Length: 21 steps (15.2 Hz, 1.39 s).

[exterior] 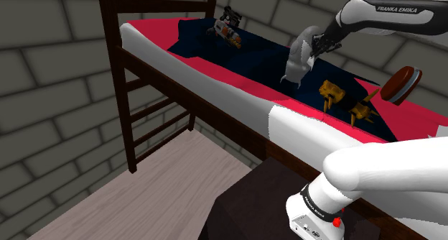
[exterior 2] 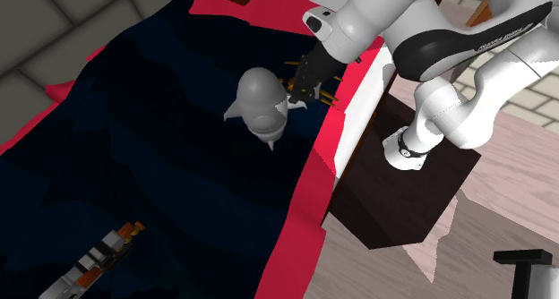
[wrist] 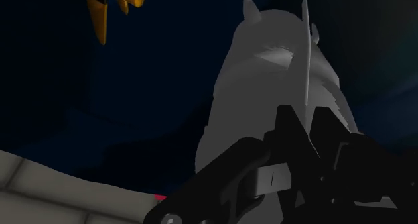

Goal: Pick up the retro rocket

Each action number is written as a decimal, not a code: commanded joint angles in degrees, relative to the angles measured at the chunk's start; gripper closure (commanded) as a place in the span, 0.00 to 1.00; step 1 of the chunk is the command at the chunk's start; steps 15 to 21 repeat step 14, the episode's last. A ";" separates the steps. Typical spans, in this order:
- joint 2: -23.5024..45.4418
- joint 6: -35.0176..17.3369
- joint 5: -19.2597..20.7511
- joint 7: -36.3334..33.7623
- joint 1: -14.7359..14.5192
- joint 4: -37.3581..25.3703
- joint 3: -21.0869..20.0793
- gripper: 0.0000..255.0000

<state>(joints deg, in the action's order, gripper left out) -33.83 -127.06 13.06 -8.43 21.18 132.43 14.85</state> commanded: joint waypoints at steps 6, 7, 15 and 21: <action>0.56 5.10 -0.77 0.56 -0.45 -5.85 -0.44 1.00; 0.69 5.84 -0.88 0.64 -0.52 -6.72 -0.49 1.00; 1.55 9.60 -1.41 1.06 -0.84 -11.35 -0.75 1.00; 1.55 9.60 -1.41 1.06 -0.84 -11.35 -0.75 1.00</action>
